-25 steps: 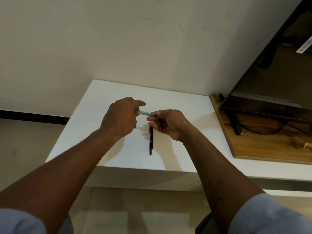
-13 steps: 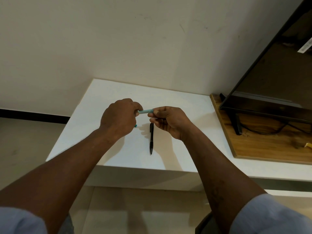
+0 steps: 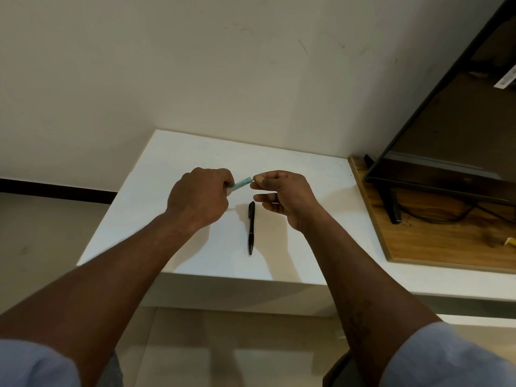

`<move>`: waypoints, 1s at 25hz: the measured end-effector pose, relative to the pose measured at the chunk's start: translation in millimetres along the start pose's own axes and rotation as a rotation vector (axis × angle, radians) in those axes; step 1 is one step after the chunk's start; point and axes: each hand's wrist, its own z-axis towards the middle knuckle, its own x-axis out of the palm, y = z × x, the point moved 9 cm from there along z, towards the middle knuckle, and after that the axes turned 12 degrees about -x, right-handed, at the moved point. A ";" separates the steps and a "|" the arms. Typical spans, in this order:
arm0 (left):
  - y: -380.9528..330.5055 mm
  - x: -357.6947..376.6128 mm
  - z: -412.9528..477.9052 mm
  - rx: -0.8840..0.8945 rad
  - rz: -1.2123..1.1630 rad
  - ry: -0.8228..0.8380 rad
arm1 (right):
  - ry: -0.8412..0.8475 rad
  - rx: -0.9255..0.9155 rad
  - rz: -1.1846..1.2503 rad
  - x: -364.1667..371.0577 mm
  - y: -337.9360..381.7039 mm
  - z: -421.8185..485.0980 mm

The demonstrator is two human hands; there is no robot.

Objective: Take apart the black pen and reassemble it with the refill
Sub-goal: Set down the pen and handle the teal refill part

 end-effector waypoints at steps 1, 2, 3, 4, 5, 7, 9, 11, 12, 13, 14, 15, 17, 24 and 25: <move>0.7 1.4 -0.6 -0.009 0.005 0.017 | -0.006 -0.008 -0.001 -0.6 0.9 0.3; 1.4 2.9 -1.3 -0.016 0.011 0.034 | -0.015 -0.019 -0.005 -1.6 2.0 0.4; 1.7 4.3 -1.5 -0.020 0.019 0.050 | -0.030 -0.032 -0.014 -3.0 3.3 0.7; 1.8 5.6 -1.9 -0.023 0.025 0.061 | -0.046 -0.046 -0.026 -4.6 4.6 1.1; 1.9 6.6 -2.0 -0.027 0.029 0.069 | -0.058 -0.059 -0.034 -5.9 5.8 1.4; 2.6 8.6 -2.1 -0.039 0.026 0.083 | -0.070 -0.074 -0.026 -6.9 7.2 1.3; 4.0 11.3 -2.2 -0.050 0.022 0.100 | -0.084 -0.082 -0.003 -8.3 8.2 1.1; 5.6 14.6 -2.0 -0.058 0.022 0.115 | -0.097 -0.093 0.023 -10.0 9.8 1.7; 6.2 15.5 -1.8 -0.061 0.020 0.118 | -0.099 -0.098 0.034 -10.3 10.5 1.9; 6.5 16.3 -1.6 -0.064 0.018 0.119 | -0.100 -0.102 0.048 -10.4 10.8 2.1; 6.7 16.8 -1.4 -0.067 0.017 0.121 | -0.103 -0.106 0.065 -11.0 11.1 2.4; 6.8 17.5 -1.1 -0.068 0.018 0.124 | -0.109 -0.110 0.083 -11.7 11.3 2.7; 7.3 18.6 -0.5 -0.070 0.022 0.131 | -0.125 -0.113 0.122 -13.8 11.5 3.1; 19.2 31.0 1.9 -0.166 -0.018 0.319 | -0.107 -0.068 0.133 -11.1 6.5 1.9; 21.3 33.4 2.6 -0.181 -0.029 0.348 | -0.103 -0.065 0.119 -10.2 6.0 1.7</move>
